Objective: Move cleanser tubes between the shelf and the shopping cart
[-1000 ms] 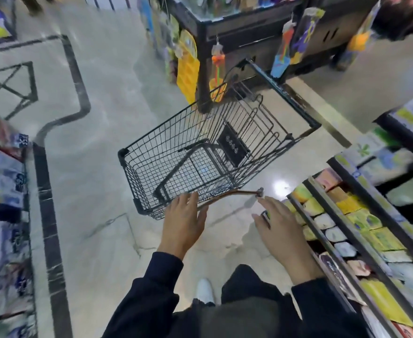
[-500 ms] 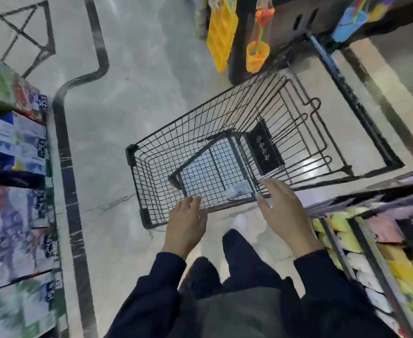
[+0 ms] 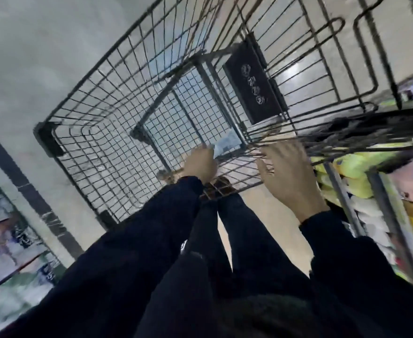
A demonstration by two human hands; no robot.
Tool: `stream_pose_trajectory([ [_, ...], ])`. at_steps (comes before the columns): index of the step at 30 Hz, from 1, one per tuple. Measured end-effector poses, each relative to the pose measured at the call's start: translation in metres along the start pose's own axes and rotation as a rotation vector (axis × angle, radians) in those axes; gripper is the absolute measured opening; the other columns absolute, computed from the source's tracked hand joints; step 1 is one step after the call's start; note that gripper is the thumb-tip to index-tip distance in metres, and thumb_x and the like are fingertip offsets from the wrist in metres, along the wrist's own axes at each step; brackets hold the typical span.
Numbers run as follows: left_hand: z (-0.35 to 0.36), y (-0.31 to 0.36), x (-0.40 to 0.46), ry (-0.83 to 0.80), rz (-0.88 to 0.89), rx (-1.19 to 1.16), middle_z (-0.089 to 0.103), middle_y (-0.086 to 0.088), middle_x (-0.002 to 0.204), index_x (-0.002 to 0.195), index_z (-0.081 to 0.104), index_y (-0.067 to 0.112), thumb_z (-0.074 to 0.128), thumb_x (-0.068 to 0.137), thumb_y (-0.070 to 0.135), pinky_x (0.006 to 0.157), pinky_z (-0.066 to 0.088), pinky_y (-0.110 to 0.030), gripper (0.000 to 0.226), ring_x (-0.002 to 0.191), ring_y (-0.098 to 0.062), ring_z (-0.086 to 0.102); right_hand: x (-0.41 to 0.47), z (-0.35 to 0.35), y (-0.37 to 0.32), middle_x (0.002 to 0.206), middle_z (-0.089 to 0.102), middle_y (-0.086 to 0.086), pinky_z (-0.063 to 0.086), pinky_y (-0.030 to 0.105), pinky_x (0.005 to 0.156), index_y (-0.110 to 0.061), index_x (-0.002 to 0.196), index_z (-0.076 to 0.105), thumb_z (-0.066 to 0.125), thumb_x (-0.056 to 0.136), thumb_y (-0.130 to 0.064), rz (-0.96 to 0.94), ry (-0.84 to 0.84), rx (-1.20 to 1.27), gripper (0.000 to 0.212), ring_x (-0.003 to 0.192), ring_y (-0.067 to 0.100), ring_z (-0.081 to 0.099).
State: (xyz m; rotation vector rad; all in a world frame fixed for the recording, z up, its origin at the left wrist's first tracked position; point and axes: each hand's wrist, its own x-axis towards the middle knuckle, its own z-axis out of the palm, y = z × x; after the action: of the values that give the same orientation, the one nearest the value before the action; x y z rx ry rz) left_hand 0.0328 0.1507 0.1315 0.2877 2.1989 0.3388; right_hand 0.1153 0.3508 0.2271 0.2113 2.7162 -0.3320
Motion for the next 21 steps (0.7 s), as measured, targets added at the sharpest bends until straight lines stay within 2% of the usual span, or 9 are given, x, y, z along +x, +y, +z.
stream_pose_trajectory([
  [2, 0.016, -0.004, 0.034, -0.007, 0.018, 0.019, 0.055, -0.017, 0.139, 0.148, 0.044, 0.013, 0.056, 0.095, 0.013, 0.098, 0.052, -0.049, 0.054, 0.123, -0.036, 0.055, -0.001, 0.012, 0.002, 0.122, 0.069, 0.006, 0.025, 0.054, 0.122, -0.017, 0.121, 0.071, 0.047, 0.102, -0.045, -0.013, 0.056, -0.085, 0.042, 0.123, 0.031, 0.057],
  [4, 0.030, -0.007, 0.062, -0.017, 0.030, 0.036, 0.052, -0.017, 0.139, 0.148, 0.042, 0.012, 0.058, 0.094, 0.013, 0.096, 0.051, -0.048, 0.056, 0.124, -0.037, 0.053, -0.003, 0.021, 0.000, 0.115, 0.072, 0.003, 0.025, 0.054, 0.122, -0.019, 0.112, 0.075, 0.048, 0.104, -0.048, -0.051, 0.109, -0.157, 0.040, 0.116, 0.029, 0.061],
  [9, 0.073, -0.021, 0.119, -0.064, 0.072, 0.074, 0.048, -0.016, 0.142, 0.148, 0.040, 0.013, 0.070, 0.092, 0.030, 0.102, 0.050, -0.054, 0.065, 0.126, -0.038, 0.051, 0.003, 0.033, 0.001, 0.094, 0.076, 0.001, 0.042, 0.048, 0.102, -0.018, 0.094, 0.077, 0.049, 0.104, -0.049, -0.095, 0.288, -0.248, 0.043, 0.097, 0.027, 0.068],
  [16, 0.105, -0.025, 0.147, 0.038, 0.111, 0.101, 0.048, -0.021, 0.141, 0.152, 0.032, 0.006, 0.071, 0.092, 0.028, 0.102, 0.050, -0.050, 0.074, 0.130, -0.039, 0.046, 0.006, 0.040, 0.008, 0.079, 0.072, 0.000, 0.041, 0.044, 0.084, -0.020, 0.084, 0.075, 0.051, 0.104, -0.045, -0.154, 0.387, -0.277, 0.040, 0.088, 0.028, 0.068],
  [19, 0.105, -0.023, 0.150, 0.055, 0.124, 0.044, 0.052, -0.020, 0.138, 0.148, 0.037, 0.003, 0.068, 0.093, 0.026, 0.102, 0.050, -0.050, 0.067, 0.126, -0.038, 0.049, 0.008, 0.042, 0.011, 0.077, 0.072, 0.000, 0.040, 0.043, 0.080, -0.020, 0.082, 0.075, 0.049, 0.104, -0.043, -0.145, 0.395, -0.293, 0.041, 0.084, 0.028, 0.068],
  [21, 0.101, -0.024, 0.151, 0.024, 0.116, -0.058, 0.059, -0.017, 0.126, 0.136, 0.048, 0.005, 0.067, 0.089, 0.027, 0.096, 0.054, -0.049, 0.055, 0.115, -0.035, 0.057, 0.008, 0.042, 0.011, 0.075, 0.071, 0.000, 0.039, 0.043, 0.080, -0.020, 0.082, 0.074, 0.048, 0.105, -0.042, -0.140, 0.399, -0.305, 0.042, 0.081, 0.029, 0.067],
])
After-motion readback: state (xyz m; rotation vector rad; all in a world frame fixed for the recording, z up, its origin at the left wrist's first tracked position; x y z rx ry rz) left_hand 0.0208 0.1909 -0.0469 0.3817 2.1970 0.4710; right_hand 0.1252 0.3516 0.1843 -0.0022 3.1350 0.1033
